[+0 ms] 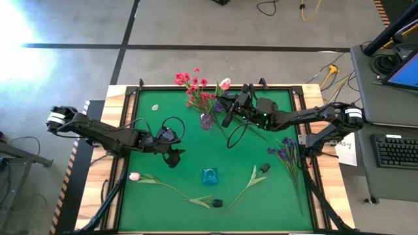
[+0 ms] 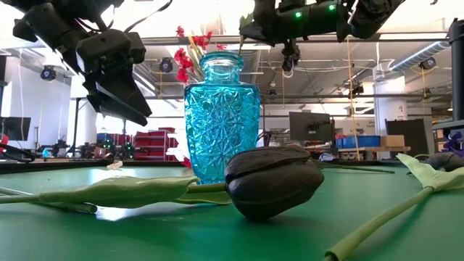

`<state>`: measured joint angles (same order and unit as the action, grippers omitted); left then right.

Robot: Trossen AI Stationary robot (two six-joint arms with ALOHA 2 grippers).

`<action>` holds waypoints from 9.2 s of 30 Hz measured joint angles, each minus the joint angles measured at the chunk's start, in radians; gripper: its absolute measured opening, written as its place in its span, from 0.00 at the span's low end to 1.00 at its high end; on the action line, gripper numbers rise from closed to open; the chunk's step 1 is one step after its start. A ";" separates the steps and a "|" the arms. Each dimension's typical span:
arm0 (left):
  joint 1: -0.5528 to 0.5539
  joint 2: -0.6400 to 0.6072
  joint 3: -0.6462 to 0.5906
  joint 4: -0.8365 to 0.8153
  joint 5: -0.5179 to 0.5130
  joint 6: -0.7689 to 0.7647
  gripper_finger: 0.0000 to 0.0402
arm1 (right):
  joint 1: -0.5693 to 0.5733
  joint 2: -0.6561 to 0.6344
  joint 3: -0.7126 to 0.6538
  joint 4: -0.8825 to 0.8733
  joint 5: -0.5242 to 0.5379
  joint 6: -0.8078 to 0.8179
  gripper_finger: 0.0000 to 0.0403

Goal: Sort flowers into vase by color
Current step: Put the right pink tulip into the purple vase, then put the left black tulip into the blue vase

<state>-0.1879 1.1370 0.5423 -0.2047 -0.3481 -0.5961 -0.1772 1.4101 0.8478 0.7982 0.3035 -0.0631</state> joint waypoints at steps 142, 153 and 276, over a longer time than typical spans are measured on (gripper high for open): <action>0.000 0.000 0.000 0.006 -0.011 -0.015 0.58 | -0.018 0.155 0.302 -0.622 0.055 0.085 0.07; 0.000 0.000 0.000 0.006 -0.011 -0.015 0.58 | -0.018 0.158 0.305 -0.577 0.055 0.091 0.07; -0.493 0.472 0.451 -0.667 0.344 -0.208 0.58 | 0.393 -0.087 0.225 -1.230 0.060 0.418 0.55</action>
<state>-0.6807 1.6092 0.9930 -0.8714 -0.0043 -0.8040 0.2157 1.3228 1.0729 -0.4319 0.3637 0.3551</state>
